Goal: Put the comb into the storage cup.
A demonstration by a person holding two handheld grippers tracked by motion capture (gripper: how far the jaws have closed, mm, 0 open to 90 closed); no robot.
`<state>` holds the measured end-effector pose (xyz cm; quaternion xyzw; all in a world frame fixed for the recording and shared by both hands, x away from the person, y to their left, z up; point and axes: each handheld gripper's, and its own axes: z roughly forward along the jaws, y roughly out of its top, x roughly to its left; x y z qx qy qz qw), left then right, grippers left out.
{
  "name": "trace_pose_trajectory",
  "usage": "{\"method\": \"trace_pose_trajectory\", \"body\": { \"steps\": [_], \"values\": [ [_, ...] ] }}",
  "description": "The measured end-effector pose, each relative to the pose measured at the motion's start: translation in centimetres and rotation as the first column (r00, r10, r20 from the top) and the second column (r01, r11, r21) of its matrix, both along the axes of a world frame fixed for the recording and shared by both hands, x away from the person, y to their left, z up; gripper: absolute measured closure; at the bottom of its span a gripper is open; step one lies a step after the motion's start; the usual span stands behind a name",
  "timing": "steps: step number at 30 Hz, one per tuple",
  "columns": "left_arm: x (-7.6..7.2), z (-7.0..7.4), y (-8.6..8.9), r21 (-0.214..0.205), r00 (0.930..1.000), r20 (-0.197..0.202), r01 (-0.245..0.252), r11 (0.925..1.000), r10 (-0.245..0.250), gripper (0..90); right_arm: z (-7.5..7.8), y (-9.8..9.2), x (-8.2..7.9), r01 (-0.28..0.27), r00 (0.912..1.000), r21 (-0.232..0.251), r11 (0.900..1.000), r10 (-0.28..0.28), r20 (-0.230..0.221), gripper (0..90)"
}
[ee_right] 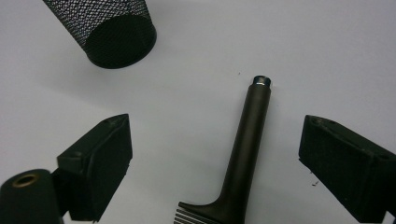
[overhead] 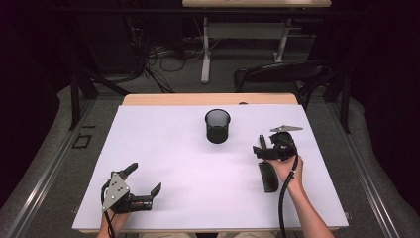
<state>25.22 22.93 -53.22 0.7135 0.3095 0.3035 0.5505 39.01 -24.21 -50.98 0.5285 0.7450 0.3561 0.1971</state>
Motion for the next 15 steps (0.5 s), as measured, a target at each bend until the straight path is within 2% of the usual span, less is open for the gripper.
{"method": "trace_pose_trajectory", "body": {
  "steps": [8,15],
  "values": [
    [0.00,0.00,-0.04,-0.001,1.0000,0.000,-0.003,1.0000,0.003,0.1,-0.33,0.14,0.05,0.041,0.9991,0.005,0.9991,-0.041,-0.005,11.8],
    [0.06,0.11,0.19,0.005,0.9999,0.009,-0.010,0.9999,0.010,0.1,-0.74,0.63,0.36,0.070,0.9975,-0.021,0.9973,-0.070,-0.011,14.2]
  ]
}}
